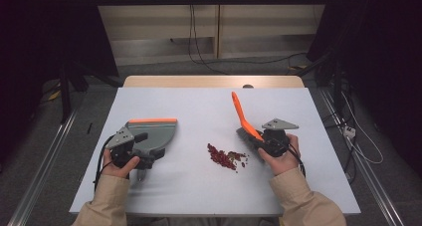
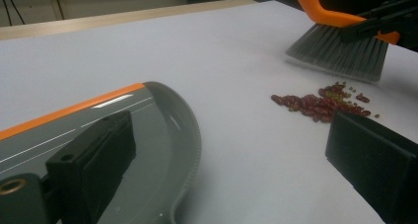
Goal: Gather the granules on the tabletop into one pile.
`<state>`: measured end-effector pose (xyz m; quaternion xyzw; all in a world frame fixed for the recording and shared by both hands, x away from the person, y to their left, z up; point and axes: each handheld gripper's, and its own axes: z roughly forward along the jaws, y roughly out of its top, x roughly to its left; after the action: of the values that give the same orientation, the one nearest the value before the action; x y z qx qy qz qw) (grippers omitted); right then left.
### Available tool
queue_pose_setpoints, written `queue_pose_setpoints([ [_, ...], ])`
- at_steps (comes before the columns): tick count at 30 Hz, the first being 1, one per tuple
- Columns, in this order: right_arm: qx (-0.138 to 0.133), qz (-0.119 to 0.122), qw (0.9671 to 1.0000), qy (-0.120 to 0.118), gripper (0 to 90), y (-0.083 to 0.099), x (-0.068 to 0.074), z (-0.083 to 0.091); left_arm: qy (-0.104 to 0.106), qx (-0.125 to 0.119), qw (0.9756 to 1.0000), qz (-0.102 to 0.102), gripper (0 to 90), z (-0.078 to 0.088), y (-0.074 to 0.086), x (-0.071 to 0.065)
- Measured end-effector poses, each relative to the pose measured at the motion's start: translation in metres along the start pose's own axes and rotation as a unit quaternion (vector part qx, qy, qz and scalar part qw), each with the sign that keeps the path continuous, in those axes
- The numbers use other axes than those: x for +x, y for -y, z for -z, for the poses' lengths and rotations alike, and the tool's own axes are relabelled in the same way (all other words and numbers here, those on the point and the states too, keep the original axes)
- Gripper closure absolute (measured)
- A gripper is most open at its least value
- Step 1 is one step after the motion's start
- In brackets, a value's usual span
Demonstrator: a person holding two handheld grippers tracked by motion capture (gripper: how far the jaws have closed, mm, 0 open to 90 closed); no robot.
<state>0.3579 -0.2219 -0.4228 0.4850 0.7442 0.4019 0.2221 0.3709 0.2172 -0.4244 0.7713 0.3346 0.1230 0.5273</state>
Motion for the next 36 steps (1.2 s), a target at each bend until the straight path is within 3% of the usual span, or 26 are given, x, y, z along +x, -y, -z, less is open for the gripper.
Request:
queue_pose_setpoints([
  [5, 0.003, 0.024, 0.9993, 0.027, 71.2, 0.004, 0.006, -0.003, 0.0, 0.0, 1.0, 0.0, 4.8, 0.0, 0.0, 0.0],
  [14, 0.008, 0.074, 0.9964, 0.042, 71.3, 0.004, 0.036, -0.01, 0.001, 0.001, 1.0, -0.001, 4.8, 0.0, 0.0, 0.0],
  [22, 0.002, 0.061, 0.9972, 0.042, 71.3, 0.001, 0.05, -0.017, 0.002, 0.001, 1.0, 0.0, 4.8, -0.001, 0.0, 0.0],
  [26, -0.005, 0.042, 0.9988, 0.024, 71.3, 0.0, 0.052, -0.02, 0.001, 0.001, 1.0, 0.001, 4.8, -0.002, 0.0, 0.0],
  [31, -0.01, 0.056, 0.9984, 0.003, 71.3, -0.003, 0.058, -0.024, 0.001, 0.002, 1.0, 0.001, 4.8, -0.001, 0.0, 0.0],
  [36, -0.036, 0.064, 0.9967, -0.035, 71.3, -0.014, 0.038, -0.026, 0.0, 0.0, 1.0, 0.002, 4.8, 0.0, 0.0, 0.001],
])
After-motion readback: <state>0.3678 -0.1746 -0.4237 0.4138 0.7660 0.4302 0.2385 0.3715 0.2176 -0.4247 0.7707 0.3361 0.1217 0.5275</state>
